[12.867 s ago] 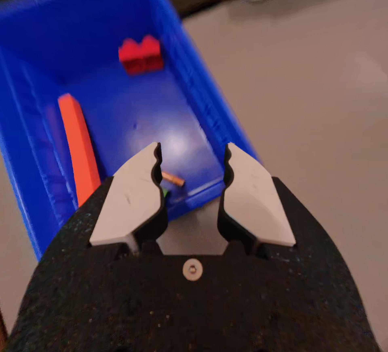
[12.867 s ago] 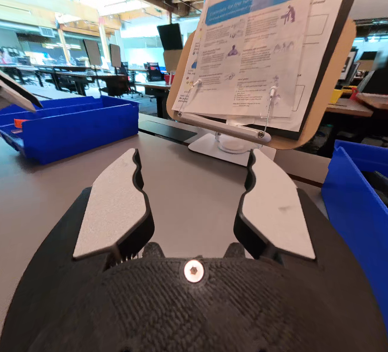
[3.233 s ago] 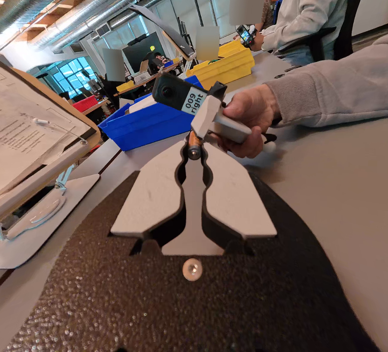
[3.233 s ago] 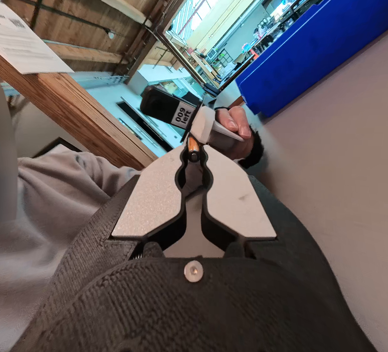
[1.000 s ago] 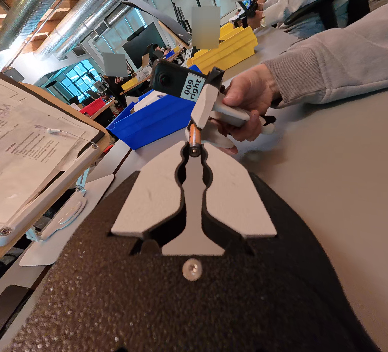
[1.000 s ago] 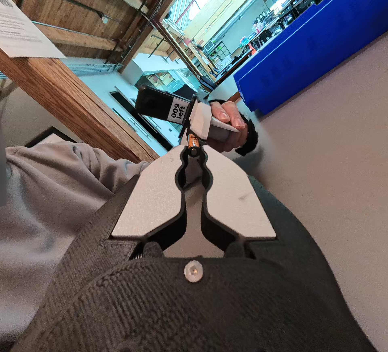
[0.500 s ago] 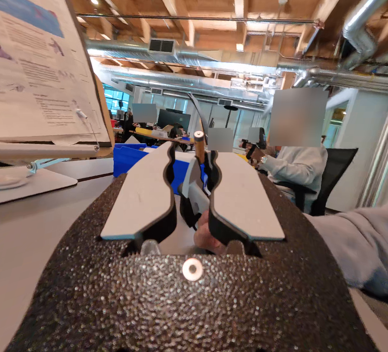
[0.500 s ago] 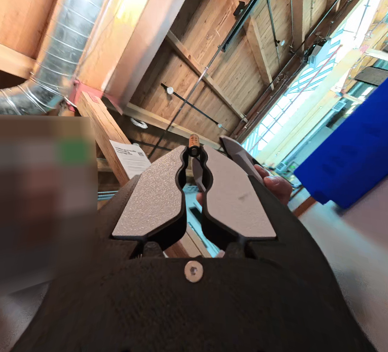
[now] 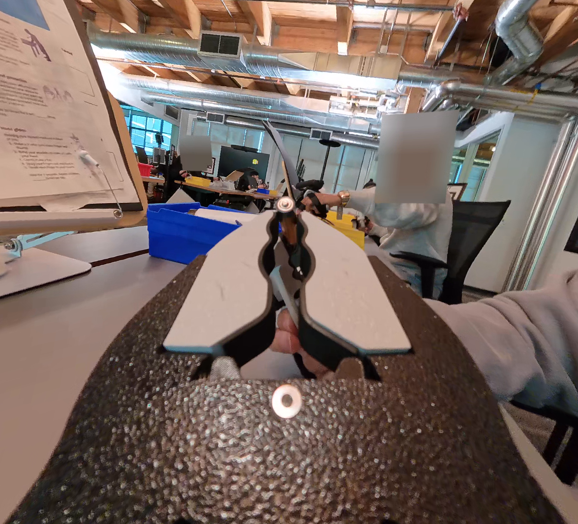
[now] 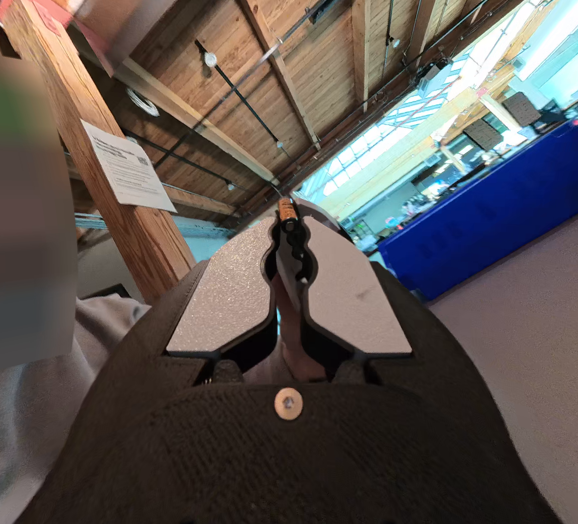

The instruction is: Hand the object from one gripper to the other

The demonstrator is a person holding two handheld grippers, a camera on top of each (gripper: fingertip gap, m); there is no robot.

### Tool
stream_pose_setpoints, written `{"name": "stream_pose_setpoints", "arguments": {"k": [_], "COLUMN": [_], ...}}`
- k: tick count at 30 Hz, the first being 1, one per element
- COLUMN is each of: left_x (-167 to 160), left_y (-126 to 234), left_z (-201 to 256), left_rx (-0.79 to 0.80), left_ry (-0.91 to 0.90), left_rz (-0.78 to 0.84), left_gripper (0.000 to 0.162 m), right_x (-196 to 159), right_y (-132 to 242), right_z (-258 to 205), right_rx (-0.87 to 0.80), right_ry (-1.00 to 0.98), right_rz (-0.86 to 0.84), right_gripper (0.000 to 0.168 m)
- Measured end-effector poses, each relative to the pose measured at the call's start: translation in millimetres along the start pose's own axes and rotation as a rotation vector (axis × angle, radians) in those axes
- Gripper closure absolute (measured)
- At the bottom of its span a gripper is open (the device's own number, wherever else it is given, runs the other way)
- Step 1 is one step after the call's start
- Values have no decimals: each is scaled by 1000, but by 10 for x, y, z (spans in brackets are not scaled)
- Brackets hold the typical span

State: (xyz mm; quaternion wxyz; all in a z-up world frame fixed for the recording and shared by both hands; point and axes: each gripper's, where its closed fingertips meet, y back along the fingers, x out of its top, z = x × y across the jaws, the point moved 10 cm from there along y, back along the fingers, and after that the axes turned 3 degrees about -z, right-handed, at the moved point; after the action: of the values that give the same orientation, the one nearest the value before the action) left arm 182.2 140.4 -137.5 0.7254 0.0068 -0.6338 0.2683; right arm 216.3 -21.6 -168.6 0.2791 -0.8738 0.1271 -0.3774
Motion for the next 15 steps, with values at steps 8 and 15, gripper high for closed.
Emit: {"name": "stream_pose_setpoints", "arguments": {"k": [8,15], "left_x": [166,87], "left_y": [93,29], "left_z": [-125,-107], "left_rx": [159,191], "left_ry": [-23,-20], "left_rz": [-257,-380], "left_gripper": [152,152], "right_x": [164,-67], "right_y": [26,-58], "right_z": [-333,-280], "right_rx": [-575,-623], "right_ry": [1143,1406], "right_rz": [-424,-666], "right_gripper": [135,139]}}
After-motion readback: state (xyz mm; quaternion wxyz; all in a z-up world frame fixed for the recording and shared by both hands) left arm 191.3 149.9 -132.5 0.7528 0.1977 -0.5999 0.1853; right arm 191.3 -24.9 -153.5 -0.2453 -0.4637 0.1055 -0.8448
